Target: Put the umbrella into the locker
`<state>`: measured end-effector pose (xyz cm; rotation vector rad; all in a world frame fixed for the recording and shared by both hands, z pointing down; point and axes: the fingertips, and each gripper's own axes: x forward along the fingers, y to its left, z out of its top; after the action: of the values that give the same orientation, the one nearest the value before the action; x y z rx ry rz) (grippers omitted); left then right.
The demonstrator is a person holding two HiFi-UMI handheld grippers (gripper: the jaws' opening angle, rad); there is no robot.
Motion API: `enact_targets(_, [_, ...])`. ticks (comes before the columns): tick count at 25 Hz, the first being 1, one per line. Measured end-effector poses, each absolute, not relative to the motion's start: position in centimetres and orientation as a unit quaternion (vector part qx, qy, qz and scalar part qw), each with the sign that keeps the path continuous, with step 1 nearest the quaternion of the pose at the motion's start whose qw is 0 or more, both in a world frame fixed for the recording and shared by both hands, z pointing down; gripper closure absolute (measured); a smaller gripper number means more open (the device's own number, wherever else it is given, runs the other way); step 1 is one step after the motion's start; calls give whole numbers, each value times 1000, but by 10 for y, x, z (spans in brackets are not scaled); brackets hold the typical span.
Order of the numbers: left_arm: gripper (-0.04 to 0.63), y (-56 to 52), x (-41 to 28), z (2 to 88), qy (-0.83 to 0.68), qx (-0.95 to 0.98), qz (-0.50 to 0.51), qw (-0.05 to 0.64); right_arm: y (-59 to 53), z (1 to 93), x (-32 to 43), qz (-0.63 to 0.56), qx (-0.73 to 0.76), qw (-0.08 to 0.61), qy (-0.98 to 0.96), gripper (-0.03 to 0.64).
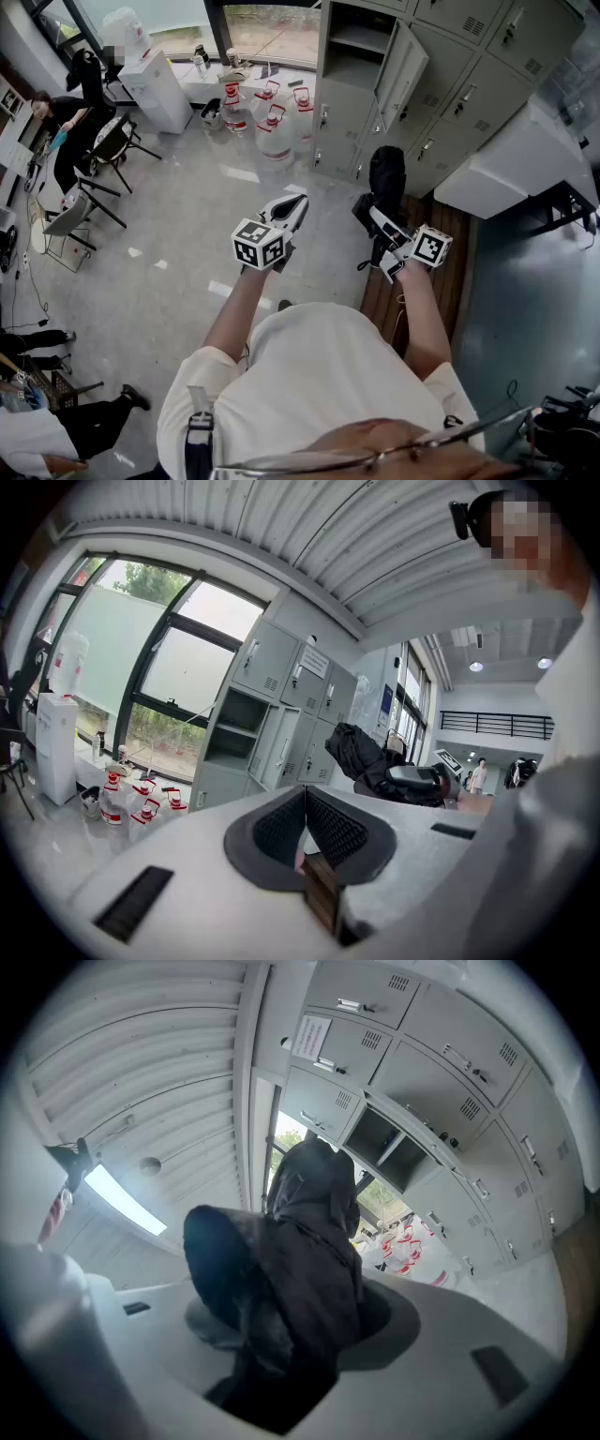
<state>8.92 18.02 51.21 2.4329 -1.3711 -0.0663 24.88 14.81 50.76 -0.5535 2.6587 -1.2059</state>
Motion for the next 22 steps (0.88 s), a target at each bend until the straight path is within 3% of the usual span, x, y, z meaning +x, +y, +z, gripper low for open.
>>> enact_targets(22, [591, 185, 51, 521, -488, 853, -34, 183, 158, 511, 213, -406, -174, 81, 893, 376])
